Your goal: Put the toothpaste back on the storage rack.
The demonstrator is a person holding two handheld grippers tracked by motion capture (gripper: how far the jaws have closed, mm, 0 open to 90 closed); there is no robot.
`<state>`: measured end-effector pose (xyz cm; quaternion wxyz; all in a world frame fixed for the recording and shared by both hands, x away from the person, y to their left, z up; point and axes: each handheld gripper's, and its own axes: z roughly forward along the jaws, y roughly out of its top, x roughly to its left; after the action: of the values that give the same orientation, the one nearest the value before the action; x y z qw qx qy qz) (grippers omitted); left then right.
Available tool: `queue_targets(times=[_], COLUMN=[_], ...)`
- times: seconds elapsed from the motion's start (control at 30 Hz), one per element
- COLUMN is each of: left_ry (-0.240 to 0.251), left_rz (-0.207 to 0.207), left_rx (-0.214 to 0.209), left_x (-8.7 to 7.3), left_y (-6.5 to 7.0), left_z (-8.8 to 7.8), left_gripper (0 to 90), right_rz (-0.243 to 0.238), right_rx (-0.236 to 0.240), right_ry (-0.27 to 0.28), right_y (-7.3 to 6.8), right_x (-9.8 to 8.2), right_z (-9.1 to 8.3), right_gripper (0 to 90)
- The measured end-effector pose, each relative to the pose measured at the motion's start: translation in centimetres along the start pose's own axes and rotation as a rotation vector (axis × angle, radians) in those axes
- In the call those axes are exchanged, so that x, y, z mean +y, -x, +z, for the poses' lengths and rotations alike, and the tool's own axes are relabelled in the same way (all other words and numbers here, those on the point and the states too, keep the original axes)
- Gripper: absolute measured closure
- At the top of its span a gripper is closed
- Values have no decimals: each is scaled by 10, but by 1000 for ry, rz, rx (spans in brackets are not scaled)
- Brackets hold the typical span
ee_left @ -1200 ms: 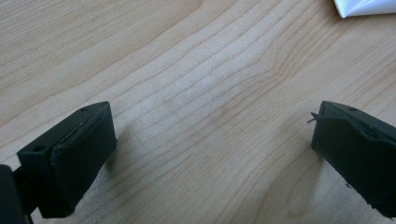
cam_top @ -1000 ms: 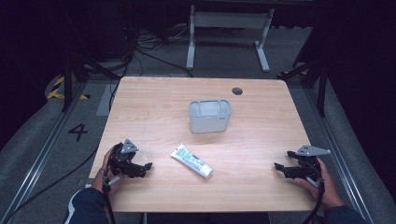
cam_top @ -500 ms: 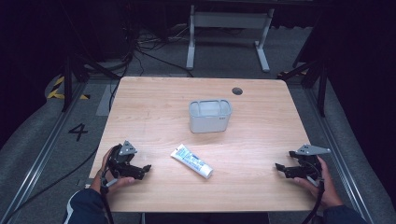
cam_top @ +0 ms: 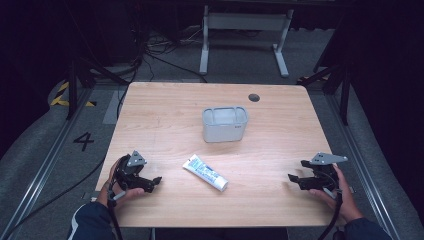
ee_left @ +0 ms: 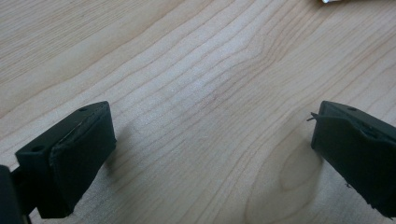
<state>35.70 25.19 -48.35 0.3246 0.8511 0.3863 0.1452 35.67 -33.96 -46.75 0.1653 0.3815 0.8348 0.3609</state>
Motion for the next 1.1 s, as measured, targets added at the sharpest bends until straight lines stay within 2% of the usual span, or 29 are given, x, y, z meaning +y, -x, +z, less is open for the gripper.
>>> queue_targets(times=[0.33, 0.47, 0.7, 0.9, 1.1], left_ry=[0, -2, 0, 1, 1], left_rz=[0, 2, -1, -1, -2], left_rx=[0, -1, 0, 1, 1], left_x=[0, 0, 0, 0, 0], left_y=[0, 0, 0, 0, 0], left_z=[0, 0, 0, 0, 0], left_gripper=[2, 2, 2, 2, 2], right_rz=[-50, -66, -126, -154, -182], right_rx=[10, 29, 53, 89, 126], right_ry=[5, 15, 15, 22, 49], right_y=[-13, -17, -32, -44, -62], right_x=[17, 24, 43, 59, 85], right_z=[4, 6, 13, 19, 28], right_gripper=[244, 250, 261, 263, 274])
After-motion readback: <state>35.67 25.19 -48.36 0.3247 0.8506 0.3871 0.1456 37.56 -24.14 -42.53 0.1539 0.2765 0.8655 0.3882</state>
